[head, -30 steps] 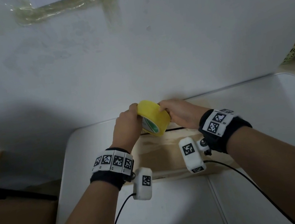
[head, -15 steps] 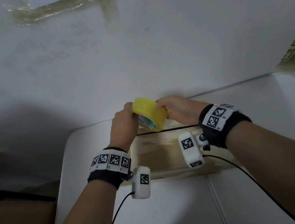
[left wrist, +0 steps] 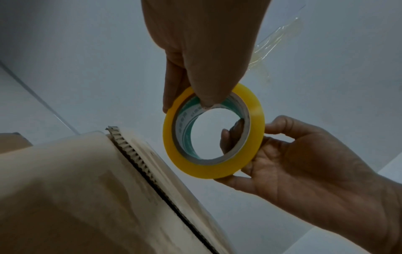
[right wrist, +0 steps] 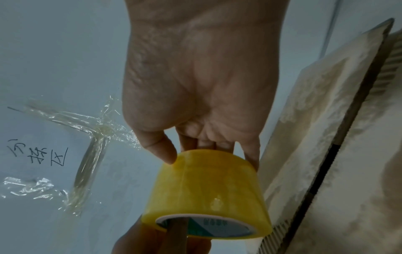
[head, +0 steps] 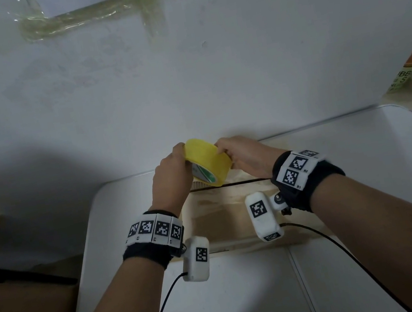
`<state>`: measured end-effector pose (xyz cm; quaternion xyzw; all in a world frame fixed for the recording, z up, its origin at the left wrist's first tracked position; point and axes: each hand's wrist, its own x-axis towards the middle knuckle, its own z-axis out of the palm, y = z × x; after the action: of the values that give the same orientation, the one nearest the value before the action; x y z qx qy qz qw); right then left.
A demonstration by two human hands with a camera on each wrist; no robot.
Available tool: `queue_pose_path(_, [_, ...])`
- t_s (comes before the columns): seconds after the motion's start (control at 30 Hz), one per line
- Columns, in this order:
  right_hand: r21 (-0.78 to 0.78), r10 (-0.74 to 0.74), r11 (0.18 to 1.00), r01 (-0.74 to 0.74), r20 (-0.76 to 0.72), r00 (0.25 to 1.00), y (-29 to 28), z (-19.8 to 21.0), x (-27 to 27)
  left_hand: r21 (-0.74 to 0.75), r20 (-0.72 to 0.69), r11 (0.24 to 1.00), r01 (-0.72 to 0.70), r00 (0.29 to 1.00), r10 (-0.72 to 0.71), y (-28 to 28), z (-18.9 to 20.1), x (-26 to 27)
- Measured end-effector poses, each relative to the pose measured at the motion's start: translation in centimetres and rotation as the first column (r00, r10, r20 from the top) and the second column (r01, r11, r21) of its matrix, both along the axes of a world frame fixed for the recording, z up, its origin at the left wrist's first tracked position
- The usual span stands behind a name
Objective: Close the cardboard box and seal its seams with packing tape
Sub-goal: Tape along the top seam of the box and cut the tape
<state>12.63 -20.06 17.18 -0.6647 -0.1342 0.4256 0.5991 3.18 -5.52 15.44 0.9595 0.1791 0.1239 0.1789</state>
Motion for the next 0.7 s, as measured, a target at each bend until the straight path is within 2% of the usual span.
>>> queue_pose_path(0.2, [-0.015, 0.015, 1.0, -0.014, 0.042, 0.999, -0.2, 0.1, -0.1, -0.042, 0.005, 0.999, 0.024, 1.0, -0.024, -0.5, -0.5, -0.4])
queue_pose_path(0.3, [-0.11, 0.085, 0.992, -0.064, 0.201, 0.976, -0.2, -0.1, -0.1, -0.164, 0.021, 0.986, -0.037, 0.999, 0.041, -0.6, -0.5, -0.4])
queue_pose_path(0.37, [-0.092, 0.134, 0.989, -0.117, 0.202, 0.97, -0.3, -0.1, -0.1, -0.258, 0.035, 0.964, -0.061, 0.997, 0.072, -0.1, -0.7, -0.2])
queue_pose_path(0.4, [-0.066, 0.167, 0.985, -0.159, 0.165, 0.972, -0.4, 0.0, 0.0, -0.322, 0.018, 0.945, -0.057, 0.998, 0.066, 0.3, -0.9, -0.2])
queue_pose_path(0.47, [-0.051, 0.239, 0.971, -0.234, 0.123, 0.963, -0.7, 0.2, 0.1, -0.508, -0.035, 0.861, -0.032, 0.999, 0.016, 1.1, -1.4, -0.4])
queue_pose_path(0.53, [-0.106, 0.256, 0.965, -0.239, 0.195, 0.947, -0.8, -0.4, 0.2, -0.603, -0.118, 0.798, -0.027, 0.991, -0.055, 1.9, -1.4, -0.8])
queue_pose_path(0.6, [-0.134, 0.239, 0.968, -0.213, 0.223, 0.945, -1.0, -1.0, -0.1, -0.577, -0.12, 0.816, -0.018, 0.991, -0.063, 2.2, -1.0, -1.0])
queue_pose_path(0.7, [-0.117, 0.201, 0.977, -0.179, 0.208, 0.957, -1.1, -1.7, -0.8, -0.45, 0.069, 0.892, 0.05, 0.997, -0.02, 1.5, 0.2, -1.0])
